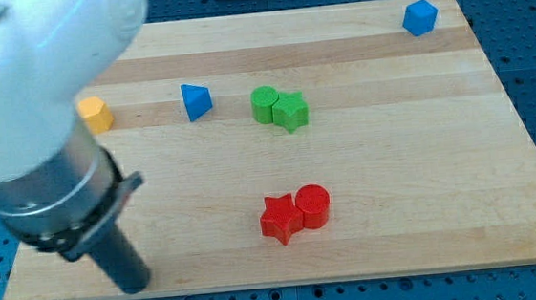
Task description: Slightly move the heart towards the top
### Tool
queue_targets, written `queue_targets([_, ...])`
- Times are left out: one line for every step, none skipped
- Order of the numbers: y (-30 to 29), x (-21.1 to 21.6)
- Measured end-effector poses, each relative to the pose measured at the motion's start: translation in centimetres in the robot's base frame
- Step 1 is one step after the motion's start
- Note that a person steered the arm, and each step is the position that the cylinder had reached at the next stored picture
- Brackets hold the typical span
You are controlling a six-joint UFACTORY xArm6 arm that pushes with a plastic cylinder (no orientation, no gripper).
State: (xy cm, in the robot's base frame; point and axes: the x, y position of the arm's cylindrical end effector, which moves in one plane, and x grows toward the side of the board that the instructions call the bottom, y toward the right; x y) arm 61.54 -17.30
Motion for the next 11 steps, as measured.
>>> queue_targets([-2.9,0.0])
queue_targets([-3.7,-1.5])
queue_targets([-4.1,-3.3])
queue_targets([-4.1,-4.7])
queue_targets([-5.4,-5.7])
queue_targets([-7.7,-5.7])
queue_targets([-8.2,-5.8])
queue_targets([-7.6,-6.1])
queue_targets([-6.3,-6.6])
queue_targets([-5.9,-8.6])
queue_targets([-6.6,-10.8])
